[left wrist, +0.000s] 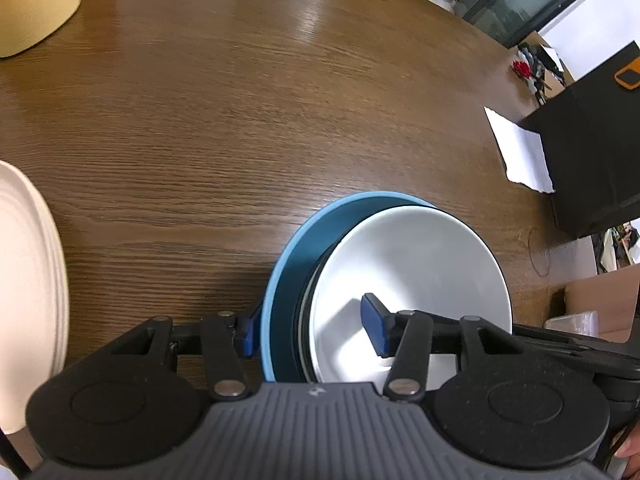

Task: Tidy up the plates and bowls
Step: 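Carry the blue bowl stack with both grippers over the cream plates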

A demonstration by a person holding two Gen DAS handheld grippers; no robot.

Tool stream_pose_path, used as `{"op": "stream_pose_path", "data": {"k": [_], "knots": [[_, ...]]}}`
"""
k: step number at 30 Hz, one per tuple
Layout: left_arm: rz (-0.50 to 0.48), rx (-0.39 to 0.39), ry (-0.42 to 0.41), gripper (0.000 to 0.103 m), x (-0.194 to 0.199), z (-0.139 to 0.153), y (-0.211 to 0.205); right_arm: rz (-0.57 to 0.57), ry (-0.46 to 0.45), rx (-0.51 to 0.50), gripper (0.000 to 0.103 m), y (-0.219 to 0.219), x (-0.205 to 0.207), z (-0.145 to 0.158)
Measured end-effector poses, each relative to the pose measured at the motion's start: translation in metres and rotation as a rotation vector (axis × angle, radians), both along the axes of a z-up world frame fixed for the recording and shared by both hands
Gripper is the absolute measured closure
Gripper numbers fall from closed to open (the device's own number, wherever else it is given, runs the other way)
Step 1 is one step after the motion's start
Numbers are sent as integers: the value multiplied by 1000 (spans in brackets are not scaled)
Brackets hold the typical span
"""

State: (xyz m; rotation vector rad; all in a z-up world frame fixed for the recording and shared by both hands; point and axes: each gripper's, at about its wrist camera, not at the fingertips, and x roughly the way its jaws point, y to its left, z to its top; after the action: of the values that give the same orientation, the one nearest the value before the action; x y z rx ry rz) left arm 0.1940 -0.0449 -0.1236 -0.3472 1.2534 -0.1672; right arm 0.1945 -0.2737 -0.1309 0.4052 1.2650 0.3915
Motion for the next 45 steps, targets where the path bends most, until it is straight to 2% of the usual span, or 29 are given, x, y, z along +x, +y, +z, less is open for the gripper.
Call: {"op": "stream_pose_path", "data": {"k": [22, 45], "knots": [[140, 4, -57, 54, -37, 30, 82, 134, -58, 8, 65, 86, 0, 29], [250, 12, -91, 54, -66, 42, 158, 242, -91, 20, 65, 173, -5, 43]]}}
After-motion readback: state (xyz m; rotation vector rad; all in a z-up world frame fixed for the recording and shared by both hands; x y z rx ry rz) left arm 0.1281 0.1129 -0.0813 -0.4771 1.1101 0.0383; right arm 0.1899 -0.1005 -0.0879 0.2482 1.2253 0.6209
